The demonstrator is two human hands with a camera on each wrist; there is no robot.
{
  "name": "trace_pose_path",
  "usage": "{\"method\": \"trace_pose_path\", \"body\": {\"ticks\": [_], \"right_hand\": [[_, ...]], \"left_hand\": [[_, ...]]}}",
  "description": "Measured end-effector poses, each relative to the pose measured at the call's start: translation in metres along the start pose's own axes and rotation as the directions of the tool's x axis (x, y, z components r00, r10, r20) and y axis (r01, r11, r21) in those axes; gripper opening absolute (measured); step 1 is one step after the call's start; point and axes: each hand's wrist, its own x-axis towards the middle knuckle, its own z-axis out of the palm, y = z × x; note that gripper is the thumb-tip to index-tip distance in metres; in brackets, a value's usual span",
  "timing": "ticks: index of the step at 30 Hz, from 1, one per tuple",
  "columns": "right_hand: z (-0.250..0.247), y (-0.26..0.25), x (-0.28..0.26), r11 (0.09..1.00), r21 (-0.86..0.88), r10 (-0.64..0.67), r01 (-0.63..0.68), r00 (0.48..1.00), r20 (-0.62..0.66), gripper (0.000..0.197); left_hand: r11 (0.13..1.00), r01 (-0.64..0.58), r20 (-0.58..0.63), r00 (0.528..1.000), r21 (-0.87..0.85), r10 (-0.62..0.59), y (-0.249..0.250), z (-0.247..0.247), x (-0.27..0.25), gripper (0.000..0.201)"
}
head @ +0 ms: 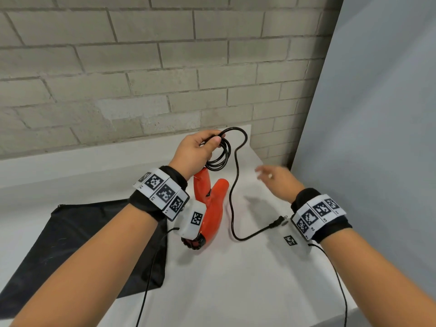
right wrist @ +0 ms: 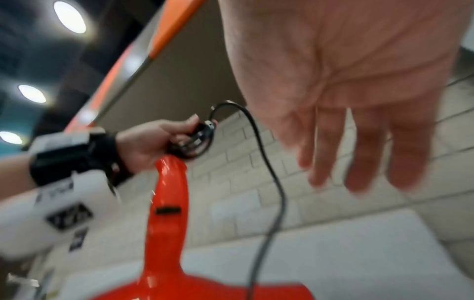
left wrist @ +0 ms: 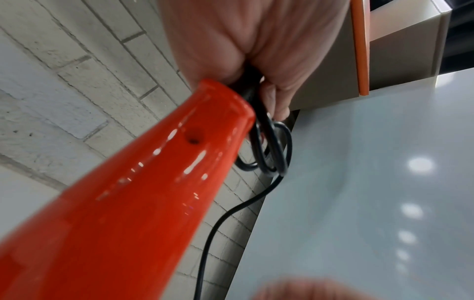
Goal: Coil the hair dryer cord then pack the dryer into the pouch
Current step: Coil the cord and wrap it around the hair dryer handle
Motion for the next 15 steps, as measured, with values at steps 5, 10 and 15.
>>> {"method": "trace_pose_path", "body": {"ticks": [5, 10, 15], "right_hand": [[0.031, 0.055, -0.012, 0.781, -0.624, 0.309, 0.021, 0.855, 0.415, 0.037], [0.035, 0.058, -0.016, 0.699, -0.71, 0.264, 0.082, 0.893, 0.364, 0.014], [0.039, 0.055, -0.021, 0.837, -0.546, 0.211, 0.026, 0.906, 0.367, 0.033]], "left_hand": [[1.0, 0.001, -0.017, 1.0, 0.01, -0.001, 0.001, 0.004, 0.002, 0.022], [1.0, 0.008, -0.016, 1.0, -0.006, -0.008, 0.001, 0.009, 0.002, 0.024], [0.998, 0.026, -0.031, 0.999, -0.064, -0.028, -0.001, 0.011, 0.003, 0.026]]}}
